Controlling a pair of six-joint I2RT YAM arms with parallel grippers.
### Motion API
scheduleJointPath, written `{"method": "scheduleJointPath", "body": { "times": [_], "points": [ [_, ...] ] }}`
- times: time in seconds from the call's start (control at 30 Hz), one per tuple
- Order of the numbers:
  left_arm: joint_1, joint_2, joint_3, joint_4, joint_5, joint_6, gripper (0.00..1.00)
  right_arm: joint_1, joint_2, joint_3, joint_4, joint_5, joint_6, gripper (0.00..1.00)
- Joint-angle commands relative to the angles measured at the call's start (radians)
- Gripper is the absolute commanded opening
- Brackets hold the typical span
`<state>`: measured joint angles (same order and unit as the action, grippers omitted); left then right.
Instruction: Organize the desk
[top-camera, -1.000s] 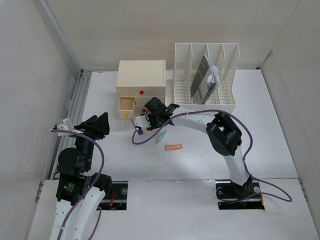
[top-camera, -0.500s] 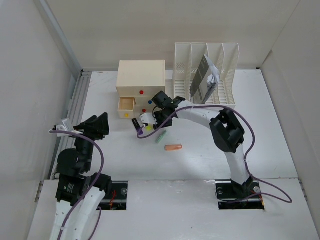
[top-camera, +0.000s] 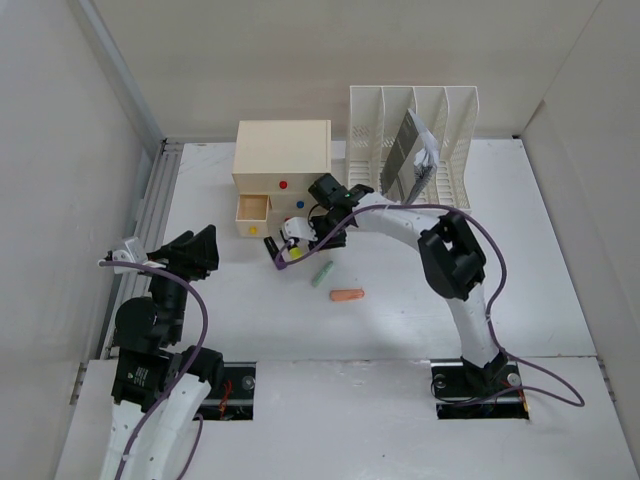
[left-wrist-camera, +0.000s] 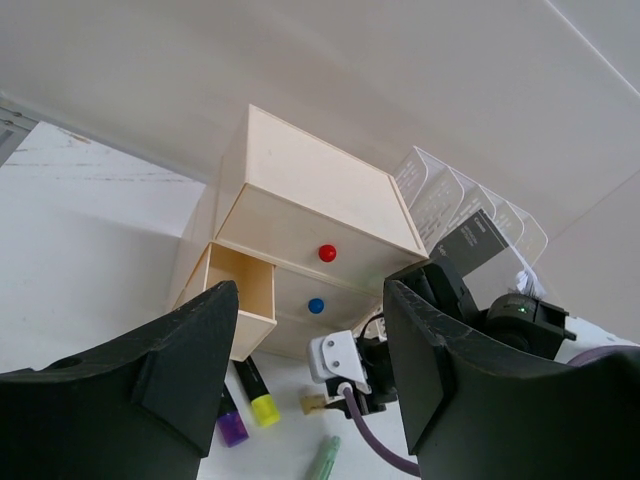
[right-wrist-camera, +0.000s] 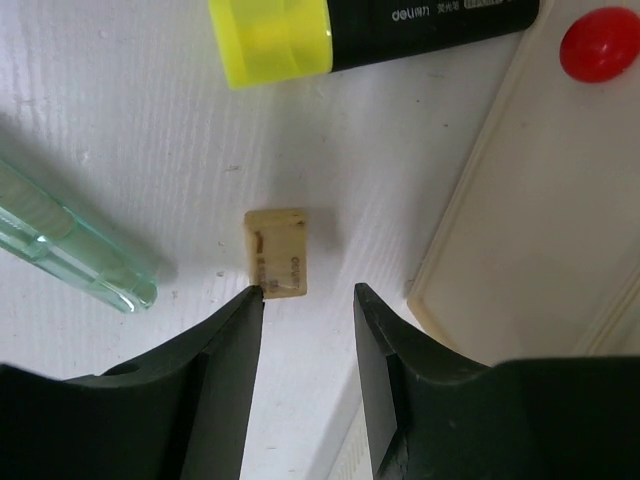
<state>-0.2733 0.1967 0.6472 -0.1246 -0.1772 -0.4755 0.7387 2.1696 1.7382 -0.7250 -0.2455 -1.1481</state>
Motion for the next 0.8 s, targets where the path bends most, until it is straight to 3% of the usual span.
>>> {"method": "scheduleJointPath", "body": {
  "times": [0.0, 0.77],
  "points": [
    [0.002, -0.013, 0.0, 0.039, 0.004, 0.002, 0.57, -0.002, 0.03, 0.07, -0.056, -0.075, -0.016, 0.47],
    [0.002, -0.022, 0.0, 0.039, -0.005, 0.002, 0.57, -0.002, 0.111, 0.13, -0.16, -0.103, -0.027, 0.47]
  ]
}}
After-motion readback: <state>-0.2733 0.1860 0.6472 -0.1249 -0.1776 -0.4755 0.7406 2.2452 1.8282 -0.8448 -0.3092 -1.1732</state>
